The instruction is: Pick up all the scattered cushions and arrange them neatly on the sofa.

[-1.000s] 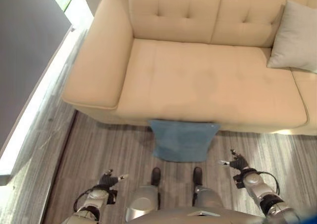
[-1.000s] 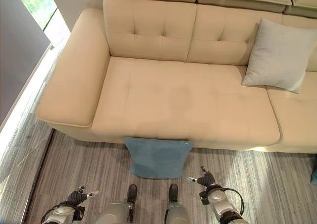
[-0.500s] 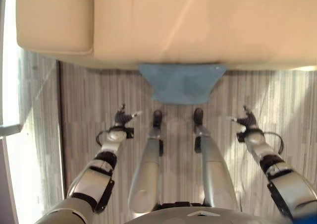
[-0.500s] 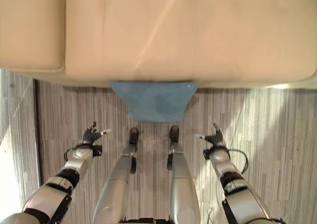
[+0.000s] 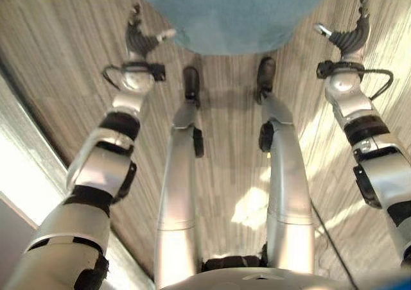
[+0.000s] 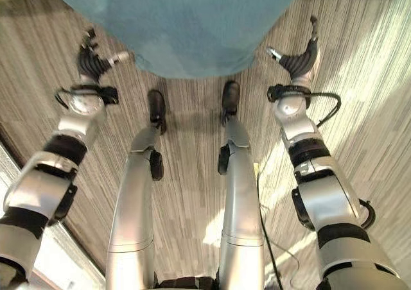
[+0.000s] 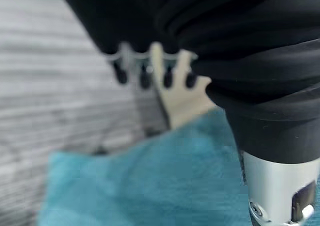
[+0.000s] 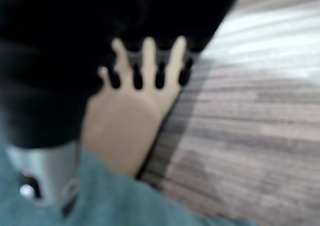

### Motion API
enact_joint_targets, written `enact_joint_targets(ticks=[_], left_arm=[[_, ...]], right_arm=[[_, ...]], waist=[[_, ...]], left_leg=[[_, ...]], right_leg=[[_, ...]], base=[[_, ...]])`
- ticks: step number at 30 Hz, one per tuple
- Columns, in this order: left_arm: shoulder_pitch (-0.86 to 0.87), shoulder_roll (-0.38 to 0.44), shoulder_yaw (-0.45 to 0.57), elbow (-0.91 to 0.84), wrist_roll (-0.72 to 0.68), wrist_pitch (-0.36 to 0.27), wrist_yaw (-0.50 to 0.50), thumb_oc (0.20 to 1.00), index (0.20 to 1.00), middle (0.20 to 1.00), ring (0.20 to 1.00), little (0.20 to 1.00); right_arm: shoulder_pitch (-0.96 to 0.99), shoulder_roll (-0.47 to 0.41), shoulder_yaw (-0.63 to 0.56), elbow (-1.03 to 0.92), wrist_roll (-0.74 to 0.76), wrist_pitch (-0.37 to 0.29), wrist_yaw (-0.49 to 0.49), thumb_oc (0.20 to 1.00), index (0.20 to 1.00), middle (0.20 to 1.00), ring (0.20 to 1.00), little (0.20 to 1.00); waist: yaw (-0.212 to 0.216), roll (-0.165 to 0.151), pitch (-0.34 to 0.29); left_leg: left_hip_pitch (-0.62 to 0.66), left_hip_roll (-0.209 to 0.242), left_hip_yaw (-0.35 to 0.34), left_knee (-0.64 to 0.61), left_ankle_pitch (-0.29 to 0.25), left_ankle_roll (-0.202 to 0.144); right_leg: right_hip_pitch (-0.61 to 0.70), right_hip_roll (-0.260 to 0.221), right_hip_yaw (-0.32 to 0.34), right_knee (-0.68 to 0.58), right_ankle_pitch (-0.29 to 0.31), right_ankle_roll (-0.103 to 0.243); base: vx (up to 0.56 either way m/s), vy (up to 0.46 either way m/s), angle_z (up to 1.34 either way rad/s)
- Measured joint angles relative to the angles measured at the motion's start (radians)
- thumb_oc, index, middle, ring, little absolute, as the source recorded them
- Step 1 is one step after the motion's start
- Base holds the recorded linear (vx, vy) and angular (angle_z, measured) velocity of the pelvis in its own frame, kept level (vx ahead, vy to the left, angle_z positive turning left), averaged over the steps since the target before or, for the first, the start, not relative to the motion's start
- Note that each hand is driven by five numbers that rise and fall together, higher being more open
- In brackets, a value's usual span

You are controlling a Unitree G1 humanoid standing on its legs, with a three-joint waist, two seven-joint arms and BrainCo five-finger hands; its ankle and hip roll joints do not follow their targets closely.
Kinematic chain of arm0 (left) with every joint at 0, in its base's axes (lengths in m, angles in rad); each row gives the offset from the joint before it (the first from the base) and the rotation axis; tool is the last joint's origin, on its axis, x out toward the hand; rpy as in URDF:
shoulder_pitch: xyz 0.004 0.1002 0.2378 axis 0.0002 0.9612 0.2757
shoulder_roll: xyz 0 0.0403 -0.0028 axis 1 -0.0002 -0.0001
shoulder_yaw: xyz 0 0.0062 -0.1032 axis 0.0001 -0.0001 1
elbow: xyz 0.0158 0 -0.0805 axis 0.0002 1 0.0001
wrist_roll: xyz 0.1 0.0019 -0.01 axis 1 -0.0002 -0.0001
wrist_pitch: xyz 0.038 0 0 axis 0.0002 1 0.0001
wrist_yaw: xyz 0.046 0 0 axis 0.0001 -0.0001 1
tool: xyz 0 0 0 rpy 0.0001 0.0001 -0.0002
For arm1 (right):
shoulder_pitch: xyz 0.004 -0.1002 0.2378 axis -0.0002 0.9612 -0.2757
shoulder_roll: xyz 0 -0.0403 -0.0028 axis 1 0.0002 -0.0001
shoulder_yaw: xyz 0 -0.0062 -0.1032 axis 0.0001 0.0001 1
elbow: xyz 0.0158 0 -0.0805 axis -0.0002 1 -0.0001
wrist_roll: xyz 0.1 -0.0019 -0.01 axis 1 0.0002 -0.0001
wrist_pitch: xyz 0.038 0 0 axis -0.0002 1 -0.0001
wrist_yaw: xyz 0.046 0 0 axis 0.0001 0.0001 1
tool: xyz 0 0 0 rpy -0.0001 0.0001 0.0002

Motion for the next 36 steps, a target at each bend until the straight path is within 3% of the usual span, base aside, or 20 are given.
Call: enact_joint_targets(ticks=[2, 3, 18, 23, 27, 36], left_arm=[[0.008, 0.007, -0.032, 0.002, 0.0, -0.001, 0.005, 1.0, 1.0, 1.0, 1.0, 1.0], [-0.003, 0.014, -0.034, 0.002, 0.0, -0.004, 0.007, 1.0, 1.0, 1.0, 1.0, 1.0], [-0.027, 0.024, -0.043, -0.097, -0.031, -0.023, 0.046, 1.0, 1.0, 1.0, 1.0, 1.0], [-0.004, 0.022, -0.055, -0.12, -0.028, -0.037, 0.047, 1.0, 1.0, 1.0, 1.0, 1.0], [0.008, -0.031, -0.057, -0.104, -0.022, -0.028, 0.046, 1.0, 1.0, 1.0, 1.0, 1.0], [-0.072, -0.012, -0.098, -0.103, -0.031, 0.005, 0.045, 1.0, 1.0, 1.0, 1.0, 1.0]], right_arm=[[0.041, -0.021, 0.051, 0.001, 0.0, -0.002, -0.016, 1.0, 1.0, 1.0, 1.0, 1.0], [0.037, -0.03, 0.056, 0.002, 0.0, -0.003, -0.017, 1.0, 1.0, 1.0, 1.0, 1.0], [0.007, -0.046, 0.037, -0.038, -0.002, -0.007, -0.02, 1.0, 1.0, 1.0, 1.0, 1.0], [0.019, -0.05, 0.037, -0.05, -0.039, -0.007, -0.019, 1.0, 1.0, 1.0, 1.0, 1.0], [0.005, -0.05, 0.039, -0.075, -0.039, -0.002, -0.019, 1.0, 1.0, 1.0, 1.0, 1.0], [-0.096, -0.086, 0.08, -0.051, -0.038, 0.007, 0.0, 1.0, 1.0, 1.0, 1.0, 1.0]], waist=[[-0.004, 0.003, -0.082], [-0.002, 0.003, -0.093], [0.017, 0.003, -0.093], [0.031, 0.006, -0.104], [0.033, 0.006, -0.104], [0.032, 0.006, -0.104]], left_leg=[[-0.02, -0.003, -0.007, -0.04, -0.002, -0.001], [-0.028, -0.003, -0.015, -0.043, 0.005, -0.003], [-0.04, -0.009, -0.021, -0.062, 0.01, -0.017], [-0.11, -0.009, -0.025, -0.013, -0.001, -0.021], [-0.164, -0.011, -0.028, 0.046, -0.022, -0.019], [-0.148, -0.008, -0.029, -0.001, -0.004, -0.013]], right_leg=[[-0.023, -0.004, -0.002, -0.031, -0.002, 0.007], [-0.03, -0.004, -0.005, -0.035, 0.004, 0.01], [-0.054, -0.003, -0.015, -0.033, -0.003, 0.004], [-0.122, -0.001, -0.016, 0.011, -0.016, 0.002], [-0.166, -0.003, -0.015, 0.057, -0.03, 0.003], [-0.144, -0.004, -0.017, 0.002, -0.005, 0.008]], base=[[0.02, -0.005, 0.01], [0.03, -0.015, -0.04], [0.01, -0.01, 0.01], [0.0, -0.004, -0.01], [0.0, -0.005, -0.01], [0.01, 0.004, -0.01]])
